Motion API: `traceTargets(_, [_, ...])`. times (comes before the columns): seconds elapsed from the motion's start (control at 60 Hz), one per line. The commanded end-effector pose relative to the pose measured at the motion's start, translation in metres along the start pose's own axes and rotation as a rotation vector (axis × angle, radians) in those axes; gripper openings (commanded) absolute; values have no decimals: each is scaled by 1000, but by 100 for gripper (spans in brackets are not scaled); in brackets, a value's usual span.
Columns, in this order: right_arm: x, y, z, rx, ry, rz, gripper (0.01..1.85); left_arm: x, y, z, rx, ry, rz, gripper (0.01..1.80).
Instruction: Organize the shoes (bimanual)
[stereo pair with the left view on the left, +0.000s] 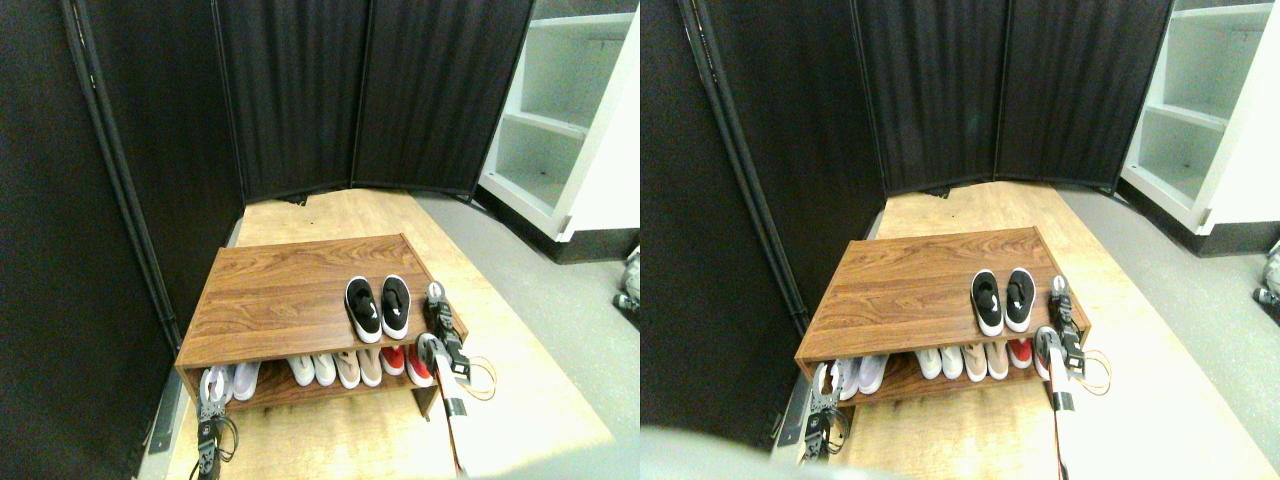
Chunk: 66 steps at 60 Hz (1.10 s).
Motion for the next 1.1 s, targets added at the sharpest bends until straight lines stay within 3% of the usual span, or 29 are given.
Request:
traceTargets(0.017, [-1, -15, -19, -35, 58, -53, 1, -1, -5, 2, -6, -24, -41, 15])
traceTargets(0.133, [-10, -10, -38, -29, 122, -44, 1, -1, -5, 3, -9, -26, -45, 15])
traceTargets(0.267, [-22, -5, -56, -1, 187, 28, 1, -2, -5, 3, -7, -35, -47, 13])
traceTargets(0.45, [-28, 0, -65, -38, 207, 24, 1, -2, -4, 3, -12, -34, -48, 15])
traceTargets(0.6, [-23, -3, -56, 12, 182, 11, 1, -3, -4, 5, -18, -45, -50, 12])
traceTargets(0.883, [-17, -1, -36, -37, 114, -26, 1, 0, -3, 3, -13, -38, -45, 14])
traceTargets(0.967, [-19, 11, -26, -80, 93, -6, 1, 1, -4, 1, -14, -33, -40, 12])
traceTargets(1.1, [-28, 36, -8, -120, 88, 105, 1, 3, -5, 0, -15, -23, -41, 11])
